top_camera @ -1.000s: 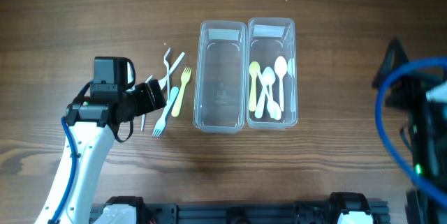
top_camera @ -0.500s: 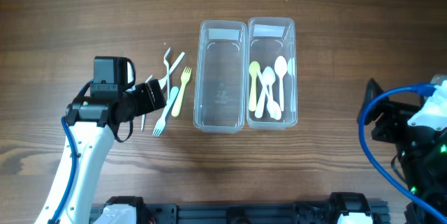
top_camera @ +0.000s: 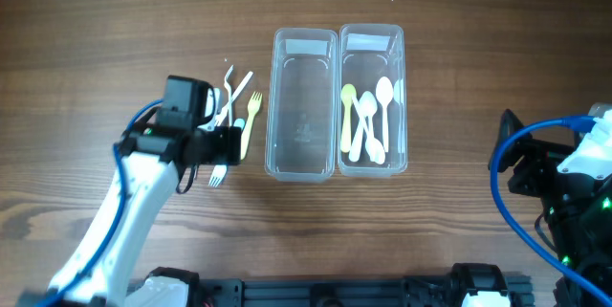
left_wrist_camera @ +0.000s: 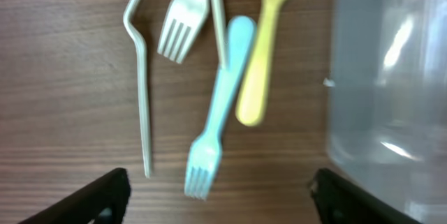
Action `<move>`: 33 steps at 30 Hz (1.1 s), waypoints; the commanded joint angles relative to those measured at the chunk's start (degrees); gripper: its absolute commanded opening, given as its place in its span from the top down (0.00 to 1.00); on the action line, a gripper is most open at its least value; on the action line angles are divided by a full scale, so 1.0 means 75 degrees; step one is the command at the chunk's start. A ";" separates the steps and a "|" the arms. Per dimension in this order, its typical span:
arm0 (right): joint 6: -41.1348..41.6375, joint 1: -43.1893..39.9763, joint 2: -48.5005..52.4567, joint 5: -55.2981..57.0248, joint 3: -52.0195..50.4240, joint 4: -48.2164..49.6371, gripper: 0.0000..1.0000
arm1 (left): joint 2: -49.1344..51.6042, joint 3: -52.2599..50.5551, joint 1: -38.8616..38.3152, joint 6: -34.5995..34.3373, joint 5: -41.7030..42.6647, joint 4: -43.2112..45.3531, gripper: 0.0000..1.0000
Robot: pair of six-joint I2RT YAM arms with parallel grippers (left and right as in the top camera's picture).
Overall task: Pack container
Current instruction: 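Lower the left gripper onto the bent white fork, then carry the bent white fork into the left container and release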
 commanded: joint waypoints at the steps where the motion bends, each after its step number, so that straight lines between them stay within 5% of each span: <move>1: 0.0009 -0.0023 0.0026 -0.0119 0.0029 0.0000 0.00 | 0.1151 0.0119 0.0254 -0.0201 -0.0749 0.0589 0.16; 4: 0.0006 -0.0023 0.0026 -0.0119 0.0029 0.0000 0.00 | 0.1988 0.0122 0.0807 -0.0423 -0.0740 0.0842 0.23; 7: 0.0006 -0.0023 0.0026 -0.0119 0.0029 0.0000 0.00 | 0.2384 0.0119 0.1361 0.0510 -0.0638 0.1052 0.22; 10: 0.0006 -0.0023 0.0026 -0.0119 0.0029 0.0000 0.00 | 0.2401 0.0119 0.1545 0.1772 0.0525 0.1311 0.33; 22: 0.0006 -0.0023 0.0026 -0.0119 0.0029 0.0000 0.00 | 0.3360 0.0119 0.1545 0.1813 0.0315 0.1912 0.50; 23: 0.0006 -0.0023 0.0026 -0.0119 0.0029 0.0000 0.00 | 0.3366 0.0119 0.1545 0.1810 0.0289 0.1912 0.53; 27: 0.0009 -0.0023 0.0026 -0.0119 0.0029 0.0000 0.00 | 0.3366 0.0119 0.1545 0.1399 -0.0146 0.1886 0.93; 33: 0.0009 -0.0023 0.0026 -0.0119 0.0029 0.0000 0.00 | 0.2935 0.0463 0.1545 0.0755 -0.0143 0.1346 0.96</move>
